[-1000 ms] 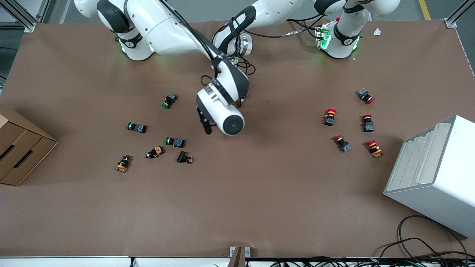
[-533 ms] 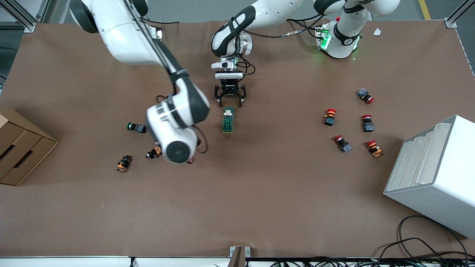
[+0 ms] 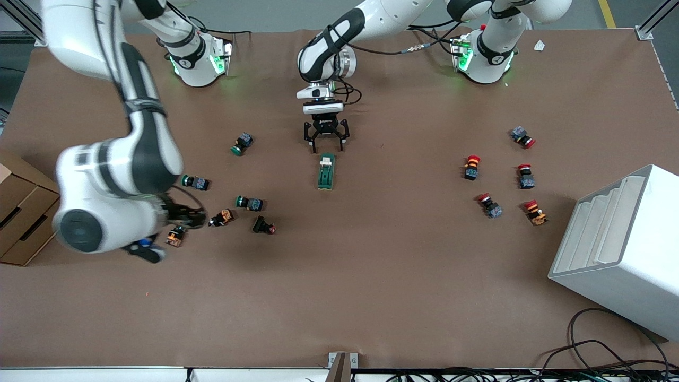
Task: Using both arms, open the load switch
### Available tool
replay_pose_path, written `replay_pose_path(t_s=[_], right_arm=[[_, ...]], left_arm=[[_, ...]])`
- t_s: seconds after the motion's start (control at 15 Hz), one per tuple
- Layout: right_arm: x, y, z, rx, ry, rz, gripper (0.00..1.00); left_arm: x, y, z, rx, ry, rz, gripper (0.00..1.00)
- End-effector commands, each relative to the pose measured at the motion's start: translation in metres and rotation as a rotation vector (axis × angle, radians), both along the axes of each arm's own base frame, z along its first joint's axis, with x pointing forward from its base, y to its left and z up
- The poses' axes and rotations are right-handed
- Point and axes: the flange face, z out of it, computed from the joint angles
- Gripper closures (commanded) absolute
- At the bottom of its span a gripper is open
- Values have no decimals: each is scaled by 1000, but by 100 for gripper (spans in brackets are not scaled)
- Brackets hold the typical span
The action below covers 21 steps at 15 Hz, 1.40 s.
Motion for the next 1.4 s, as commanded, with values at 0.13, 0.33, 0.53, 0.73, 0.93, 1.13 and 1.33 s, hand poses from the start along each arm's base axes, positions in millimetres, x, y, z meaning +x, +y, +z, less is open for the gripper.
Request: replay_pose_path(t_s=[0.13, 0.33, 0.53, 0.73, 0.93, 1.13, 1.33], right_arm=[[-4, -70, 48, 43, -53, 195, 0], [-4, -107, 65, 83, -86, 245, 0], [-7, -122, 86, 91, -130, 261, 0], [-12, -122, 114, 102, -178, 268, 0], [-18, -121, 139, 104, -216, 284, 0], [-21, -134, 146, 113, -228, 312, 0], [-29, -136, 166, 115, -255, 321, 0]], left_arm=[[10, -25, 43, 44, 95, 21, 1], [19, -29, 86, 68, 166, 48, 1], [54, -31, 137, 67, 252, 87, 1], [100, -20, 189, 82, 371, 102, 1], [122, -4, 208, 120, 413, 145, 1], [158, 19, 250, 77, 480, 180, 1], [204, 48, 304, 15, 547, 205, 1]])
